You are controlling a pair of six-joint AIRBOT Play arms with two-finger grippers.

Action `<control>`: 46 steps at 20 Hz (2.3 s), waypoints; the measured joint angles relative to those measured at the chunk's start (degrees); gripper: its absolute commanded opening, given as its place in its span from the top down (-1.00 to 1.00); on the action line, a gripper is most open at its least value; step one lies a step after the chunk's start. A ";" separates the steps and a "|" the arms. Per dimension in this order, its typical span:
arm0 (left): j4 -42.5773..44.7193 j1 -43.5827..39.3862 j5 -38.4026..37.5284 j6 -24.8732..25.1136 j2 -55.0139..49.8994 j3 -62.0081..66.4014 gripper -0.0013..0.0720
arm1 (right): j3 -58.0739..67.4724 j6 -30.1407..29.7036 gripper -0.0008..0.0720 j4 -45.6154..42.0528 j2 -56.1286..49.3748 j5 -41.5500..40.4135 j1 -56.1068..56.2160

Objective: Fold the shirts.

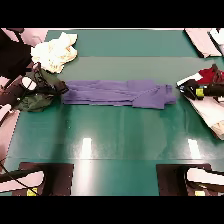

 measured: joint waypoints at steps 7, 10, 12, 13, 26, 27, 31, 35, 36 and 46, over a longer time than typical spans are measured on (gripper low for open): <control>-2.80 0.04 -2.99 3.98 4.46 5.86 -0.57 | -12.37 -5.51 -0.99 8.68 1.18 2.51 -4.11; -3.19 0.04 -4.81 4.96 5.07 6.86 -0.56 | -13.49 -6.60 -0.99 11.10 -1.16 1.38 -4.20; -3.41 0.04 -5.55 5.57 5.25 7.17 -0.57 | -12.35 -7.04 -0.99 12.74 -3.96 1.14 -2.99; -3.48 0.04 -5.90 5.79 5.29 7.26 -0.57 | -11.37 -7.17 -0.99 13.75 -5.44 1.09 -2.03; -3.98 -2.56 -6.71 8.87 4.37 7.43 0.68 | 6.69 -6.51 0.91 18.53 -18.80 -5.97 10.62; -4.09 -4.07 -6.01 9.49 3.43 7.43 0.88 | 7.45 -6.78 0.91 18.40 -18.64 -6.05 10.95; -11.19 -11.89 -0.52 13.97 -3.10 7.39 0.88 | 9.01 -5.68 0.92 9.79 -13.79 -6.08 11.65; -20.76 -20.41 6.32 18.16 -12.11 8.63 0.88 | 9.49 -2.69 0.92 -3.93 -6.43 -5.55 9.84; -22.21 -22.36 7.48 18.69 -14.16 9.44 0.89 | 9.57 -2.29 0.92 -6.32 -4.87 -4.92 8.76; -27.82 -36.59 16.90 20.28 -29.14 25.57 0.89 | 9.86 -5.11 0.92 -17.38 2.38 3.98 5.68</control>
